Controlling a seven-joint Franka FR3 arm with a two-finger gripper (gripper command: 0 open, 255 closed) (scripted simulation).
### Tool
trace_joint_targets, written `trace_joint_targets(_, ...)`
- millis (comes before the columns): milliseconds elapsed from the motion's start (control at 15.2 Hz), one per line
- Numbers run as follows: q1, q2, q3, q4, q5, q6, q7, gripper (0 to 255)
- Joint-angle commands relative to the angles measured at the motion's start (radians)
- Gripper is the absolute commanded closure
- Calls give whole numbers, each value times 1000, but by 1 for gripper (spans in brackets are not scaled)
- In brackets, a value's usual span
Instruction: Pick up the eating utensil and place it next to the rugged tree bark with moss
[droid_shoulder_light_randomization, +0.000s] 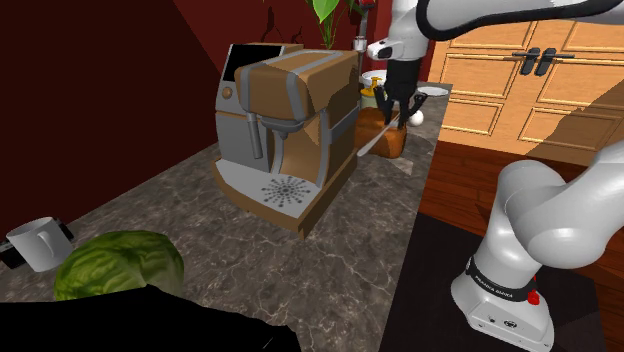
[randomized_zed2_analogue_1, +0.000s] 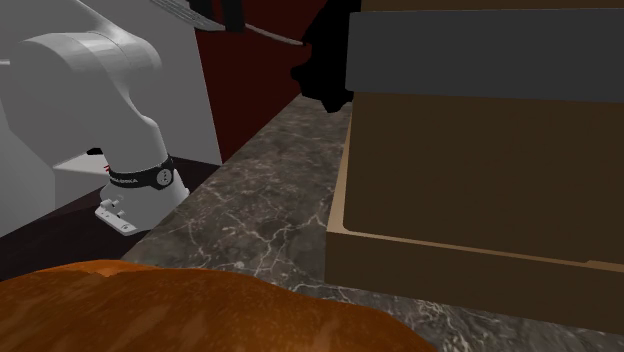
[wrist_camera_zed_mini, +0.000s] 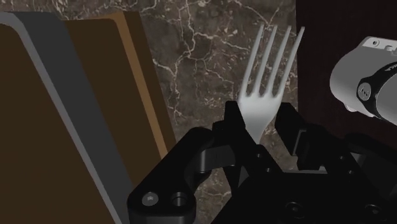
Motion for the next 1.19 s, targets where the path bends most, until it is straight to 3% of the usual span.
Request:
trace_joint_targets(0, 3, 3, 7, 29, 6, -28, -1, 255)
trace_joint_targets(1122, 22, 73, 38, 305, 42, -234, -27, 255)
